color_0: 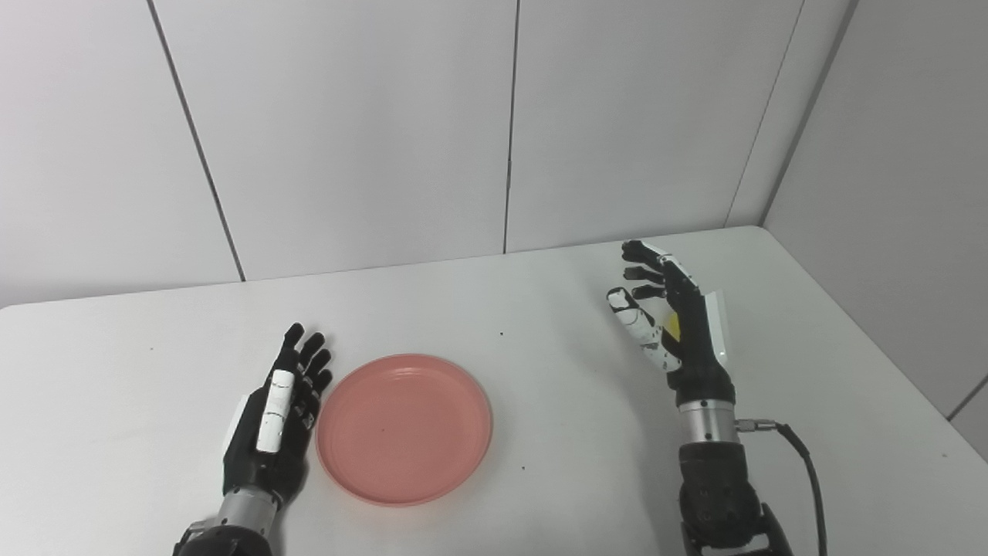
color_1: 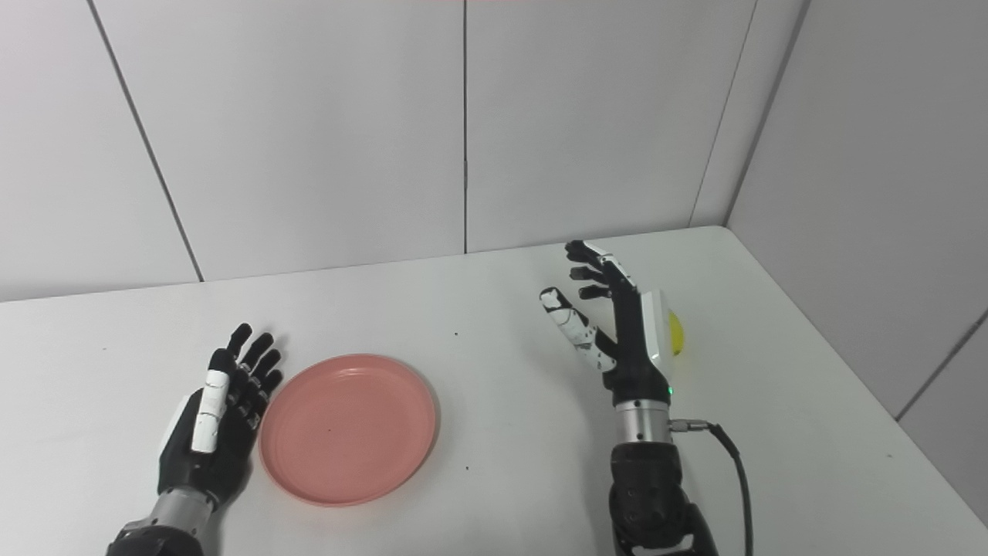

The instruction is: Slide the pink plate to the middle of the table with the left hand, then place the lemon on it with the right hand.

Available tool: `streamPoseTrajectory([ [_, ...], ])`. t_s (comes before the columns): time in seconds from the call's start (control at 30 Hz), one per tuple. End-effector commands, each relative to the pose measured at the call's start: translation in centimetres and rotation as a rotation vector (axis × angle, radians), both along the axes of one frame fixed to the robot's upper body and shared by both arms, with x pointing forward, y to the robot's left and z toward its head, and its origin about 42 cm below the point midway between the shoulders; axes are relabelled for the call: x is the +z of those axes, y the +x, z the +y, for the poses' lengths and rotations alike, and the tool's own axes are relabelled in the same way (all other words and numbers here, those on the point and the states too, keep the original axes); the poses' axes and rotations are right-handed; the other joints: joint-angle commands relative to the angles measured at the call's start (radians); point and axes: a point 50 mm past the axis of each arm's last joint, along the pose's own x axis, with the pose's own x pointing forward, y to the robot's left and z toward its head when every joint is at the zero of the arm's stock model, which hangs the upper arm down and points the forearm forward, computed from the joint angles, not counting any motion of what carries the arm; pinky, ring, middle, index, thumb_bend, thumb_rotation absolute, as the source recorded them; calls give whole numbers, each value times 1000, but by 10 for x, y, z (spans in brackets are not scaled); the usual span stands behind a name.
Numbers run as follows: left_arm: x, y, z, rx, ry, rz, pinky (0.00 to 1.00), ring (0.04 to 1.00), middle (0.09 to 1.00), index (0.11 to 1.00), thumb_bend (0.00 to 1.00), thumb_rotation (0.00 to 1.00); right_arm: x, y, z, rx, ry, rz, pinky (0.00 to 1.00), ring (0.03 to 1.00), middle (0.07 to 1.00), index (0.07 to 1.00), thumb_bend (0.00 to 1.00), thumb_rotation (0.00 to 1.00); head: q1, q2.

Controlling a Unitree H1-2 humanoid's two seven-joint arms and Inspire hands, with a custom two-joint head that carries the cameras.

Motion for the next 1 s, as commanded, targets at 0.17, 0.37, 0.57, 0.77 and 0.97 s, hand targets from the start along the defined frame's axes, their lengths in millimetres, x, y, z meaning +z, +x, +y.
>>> streamPoseTrajectory([
  [0.17,-20,-7,6,10,26,97,1000,971,965,1000,797,771,44,22,-22,-77,-247,-39,633,711,731,699,805,870,-1,2],
  [0.37,-20,-8,6,4,33,95,1000,974,966,1000,792,787,56,28,-38,-132,-413,-31,577,668,701,687,847,877,0,2],
  [0.57,-21,-8,5,4,32,96,1000,975,964,1000,802,781,59,30,-51,-160,-554,-20,576,643,695,695,850,871,0,2],
  [0.77,-21,-8,5,7,26,101,1000,976,964,1000,814,770,58,31,-63,-191,-623,-1,590,659,700,696,841,842,8,4],
  [0.97,-20,-10,3,-3,21,94,1000,975,968,1000,805,773,57,32,-72,-215,-661,25,627,681,708,695,833,838,8,5],
])
